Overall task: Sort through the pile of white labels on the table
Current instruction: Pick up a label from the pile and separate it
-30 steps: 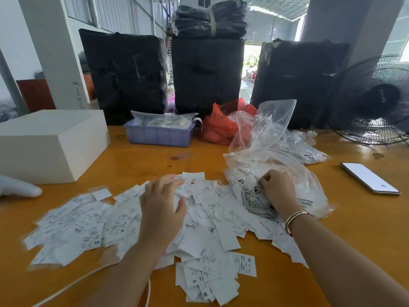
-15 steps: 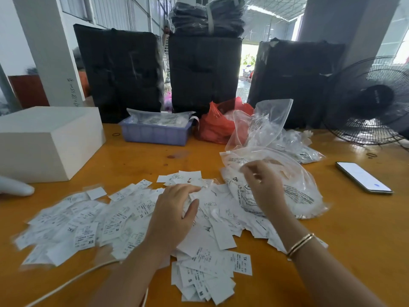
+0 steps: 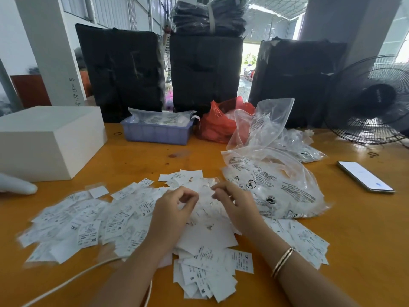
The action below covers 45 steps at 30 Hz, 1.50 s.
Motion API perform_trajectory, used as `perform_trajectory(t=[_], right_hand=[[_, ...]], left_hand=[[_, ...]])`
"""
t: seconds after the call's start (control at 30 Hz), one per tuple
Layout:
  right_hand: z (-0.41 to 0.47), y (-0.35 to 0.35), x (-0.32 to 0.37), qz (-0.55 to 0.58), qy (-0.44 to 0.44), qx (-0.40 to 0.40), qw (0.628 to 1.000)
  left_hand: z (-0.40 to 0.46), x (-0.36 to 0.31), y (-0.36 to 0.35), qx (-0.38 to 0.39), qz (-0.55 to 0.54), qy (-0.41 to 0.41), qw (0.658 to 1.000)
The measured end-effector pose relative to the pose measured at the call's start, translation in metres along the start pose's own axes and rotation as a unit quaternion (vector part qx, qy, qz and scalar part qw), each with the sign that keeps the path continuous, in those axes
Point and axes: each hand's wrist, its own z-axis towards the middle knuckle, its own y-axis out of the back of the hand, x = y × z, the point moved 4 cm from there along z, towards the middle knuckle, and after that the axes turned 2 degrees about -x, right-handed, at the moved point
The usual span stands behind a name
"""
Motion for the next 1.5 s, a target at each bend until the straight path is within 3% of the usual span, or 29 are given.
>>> perform_trajectory(t=[0.07, 0.2, 0.5, 0.63, 0.8, 0.93, 1.07, 1.33, 1.5], right_hand=[[0.0, 0.004, -0.003, -0.072, -0.012, 0.002, 0.997], [-0.012, -0.003, -0.005, -0.251, 0.03, 0.123, 0.96], [-0.011, -0.009, -0.003, -0.327, -0.003, 0.116, 0.938], [-0.011, -0.001, -0.004, -0.26, -0.035, 0.042, 0.964], [-0.009, 0.006, -0.009, -0.073, -0.136, -0.023, 0.988], [-0.012, 0.009, -0.015, 0.168, -0.289, -0.051, 0.941], [-0.015, 0.012, -0.02, 0.305, -0.329, -0.076, 0.89], [-0.013, 0.008, -0.021, 0.395, -0.307, -0.114, 0.858], [-0.012, 0.012, -0.014, 0.324, -0.232, -0.109, 0.911]], left_hand=[[0.001, 0.002, 0.003, -0.028, -0.024, 0.034, 0.999], [0.004, 0.007, 0.007, -0.051, -0.03, 0.064, 0.996], [0.004, 0.005, 0.005, -0.034, -0.018, 0.052, 0.998], [0.002, 0.005, 0.003, -0.032, -0.027, 0.053, 0.998], [0.002, 0.006, 0.001, -0.027, -0.031, 0.054, 0.998], [0.002, 0.005, 0.001, -0.021, -0.047, 0.05, 0.997], [0.002, 0.004, 0.0, -0.012, -0.051, 0.052, 0.997], [0.0, 0.0, -0.001, 0.013, -0.08, 0.063, 0.995], [-0.001, -0.001, 0.0, 0.018, -0.111, 0.069, 0.991]])
